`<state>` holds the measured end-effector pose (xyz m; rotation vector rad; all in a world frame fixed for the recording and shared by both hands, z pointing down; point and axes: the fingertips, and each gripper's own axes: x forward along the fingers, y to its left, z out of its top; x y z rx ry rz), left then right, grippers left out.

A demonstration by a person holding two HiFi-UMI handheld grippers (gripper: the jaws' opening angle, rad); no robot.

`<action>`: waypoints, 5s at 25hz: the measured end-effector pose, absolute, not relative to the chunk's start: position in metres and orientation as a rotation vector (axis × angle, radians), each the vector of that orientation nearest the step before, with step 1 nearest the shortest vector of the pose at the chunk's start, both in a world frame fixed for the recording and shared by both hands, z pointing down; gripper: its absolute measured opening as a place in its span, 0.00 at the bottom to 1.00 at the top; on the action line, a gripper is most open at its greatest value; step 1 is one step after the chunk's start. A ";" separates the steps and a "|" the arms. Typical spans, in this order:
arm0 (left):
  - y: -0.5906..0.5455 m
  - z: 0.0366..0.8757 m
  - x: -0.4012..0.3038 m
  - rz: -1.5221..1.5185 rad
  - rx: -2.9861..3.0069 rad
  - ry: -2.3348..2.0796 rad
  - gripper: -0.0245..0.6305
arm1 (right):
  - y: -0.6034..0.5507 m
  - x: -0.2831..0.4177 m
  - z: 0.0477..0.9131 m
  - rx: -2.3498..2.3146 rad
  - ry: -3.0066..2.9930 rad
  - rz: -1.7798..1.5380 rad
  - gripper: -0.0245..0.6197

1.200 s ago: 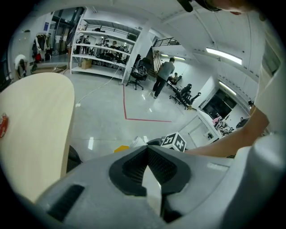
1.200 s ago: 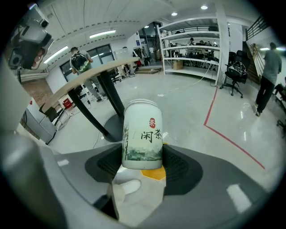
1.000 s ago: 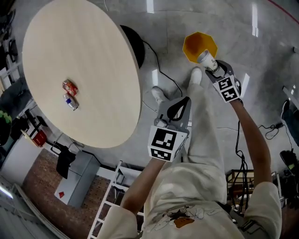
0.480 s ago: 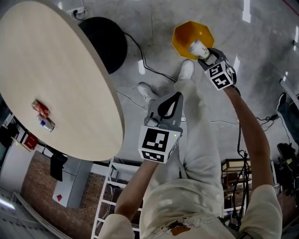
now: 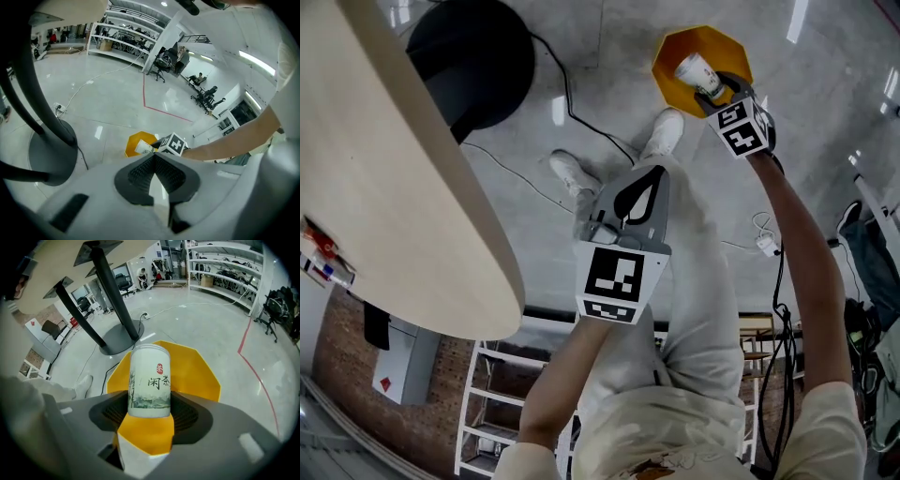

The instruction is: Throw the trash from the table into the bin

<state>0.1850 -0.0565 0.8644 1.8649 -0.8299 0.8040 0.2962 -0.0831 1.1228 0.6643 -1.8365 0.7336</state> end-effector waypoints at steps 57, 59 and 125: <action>0.016 0.499 0.015 0.514 2.272 -1.027 0.05 | -0.062 0.148 0.577 1.301 -2.225 0.761 0.37; 0.023 0.490 -0.001 0.497 2.283 -1.040 0.05 | -0.057 0.130 0.559 1.313 -2.250 0.742 0.33; 0.016 0.468 -0.278 0.071 1.491 -1.889 0.05 | -0.117 -0.259 0.581 -0.089 -2.391 0.149 0.42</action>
